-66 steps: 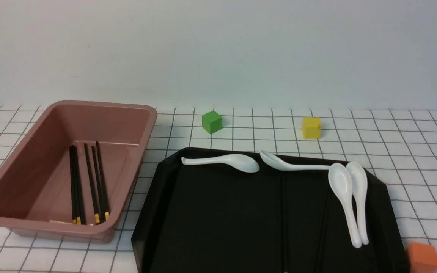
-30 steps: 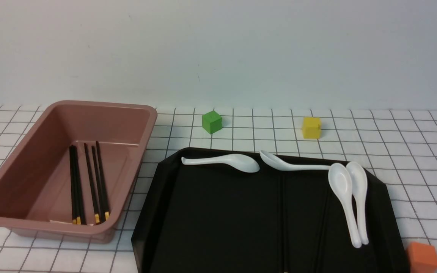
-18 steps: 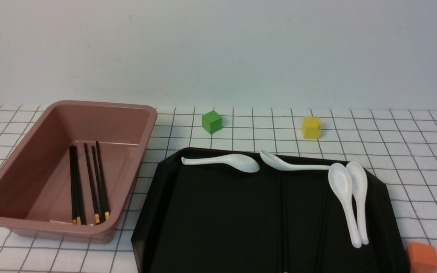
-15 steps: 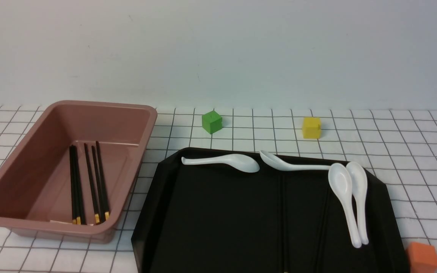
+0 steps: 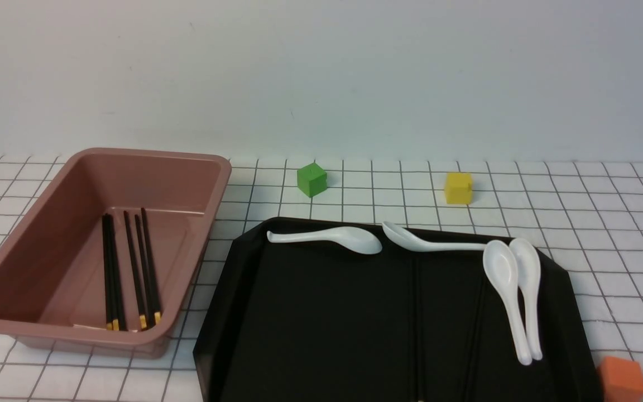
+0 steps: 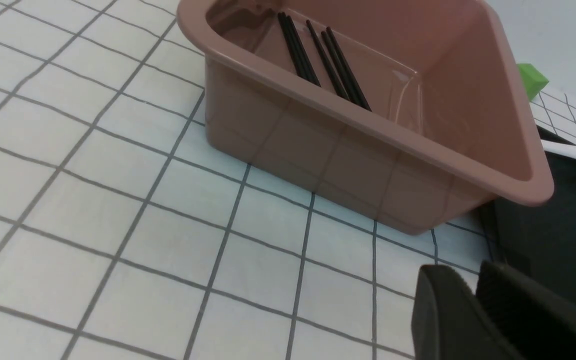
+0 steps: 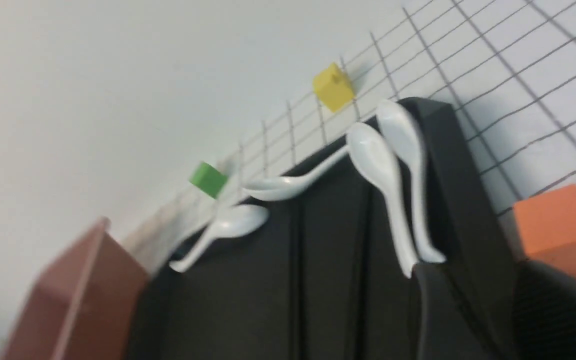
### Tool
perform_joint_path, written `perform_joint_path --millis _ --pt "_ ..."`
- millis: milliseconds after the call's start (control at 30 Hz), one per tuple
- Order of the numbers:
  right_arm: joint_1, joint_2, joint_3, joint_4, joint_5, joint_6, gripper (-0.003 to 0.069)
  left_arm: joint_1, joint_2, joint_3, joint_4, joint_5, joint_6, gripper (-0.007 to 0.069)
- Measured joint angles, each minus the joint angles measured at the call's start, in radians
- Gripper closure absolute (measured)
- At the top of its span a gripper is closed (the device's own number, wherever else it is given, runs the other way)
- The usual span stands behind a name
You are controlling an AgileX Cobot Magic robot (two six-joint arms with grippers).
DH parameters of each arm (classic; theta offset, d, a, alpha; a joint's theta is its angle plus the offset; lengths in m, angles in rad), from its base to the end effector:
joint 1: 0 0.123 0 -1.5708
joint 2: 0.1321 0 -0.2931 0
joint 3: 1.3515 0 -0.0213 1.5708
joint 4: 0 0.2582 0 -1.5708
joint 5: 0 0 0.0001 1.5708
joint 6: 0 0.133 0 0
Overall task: On white black tablecloth take chopsticks from black tray and put them in box.
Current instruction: 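Move the gripper over the chopsticks on the black tray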
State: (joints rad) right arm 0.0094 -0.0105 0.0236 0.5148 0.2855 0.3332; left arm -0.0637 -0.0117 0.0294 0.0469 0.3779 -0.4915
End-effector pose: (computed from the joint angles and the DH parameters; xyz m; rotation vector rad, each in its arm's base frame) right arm 0.0945 0.0194 0.1758 0.6220 1.6923 0.7293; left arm 0.0918 -0.0035 0.1570 -0.3731 1.8553 -0.3343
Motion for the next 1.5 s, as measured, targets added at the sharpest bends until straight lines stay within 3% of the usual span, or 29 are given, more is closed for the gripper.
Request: perform_joint_path --millis 133,333,500,633,733,833,900,1000,1100,1267,1500 --pt "0.0 0.0 0.0 0.111 -0.03 0.012 0.0419 0.0 0.0 0.0 0.0 0.0 0.0 0.0511" --pt "0.0 0.001 -0.044 0.143 -0.036 -0.014 0.0419 0.0 0.0 0.0 0.0 0.0 0.0 0.0503" --pt "0.0 0.141 -0.273 0.011 0.004 -0.15 0.051 0.001 0.0 0.0 0.0 0.0 0.0 0.0498" --pt "0.0 0.402 -0.484 -0.166 0.237 -0.195 0.0656 0.001 0.0 0.0 0.0 0.0 0.0 0.0494" --pt "0.0 0.661 -0.589 -0.268 0.486 -0.18 0.0668 0.001 0.0 0.0 0.0 0.0 0.0 0.0492" --pt "0.0 0.854 -0.633 -0.279 0.59 -0.188 0.0659 0.001 0.0 0.0 0.0 0.0 0.0 0.0491" --pt "0.03 1.027 -0.657 -0.187 0.606 -0.257 0.0637 0.001 0.0 0.0 0.0 0.0 0.0 0.0491" --pt "0.146 1.181 -0.675 -0.033 0.565 -0.358 0.0606 0.001 0.0 0.0 0.0 0.0 0.0 0.0489" --pt "0.291 1.312 -0.727 0.042 0.49 -0.375 0.0578 0.001 0.0 0.0 0.0 0.0 0.0 0.0484" --pt "0.491 1.511 -0.857 -0.057 0.38 -0.219 0.0537 0.001 0.0 0.0 0.0 0.0 0.0 0.0477" --pt "0.638 1.712 -1.044 -0.308 0.346 0.107 0.0368 0.001 0.0 0.0 0.0 0.0 0.0 0.0473"
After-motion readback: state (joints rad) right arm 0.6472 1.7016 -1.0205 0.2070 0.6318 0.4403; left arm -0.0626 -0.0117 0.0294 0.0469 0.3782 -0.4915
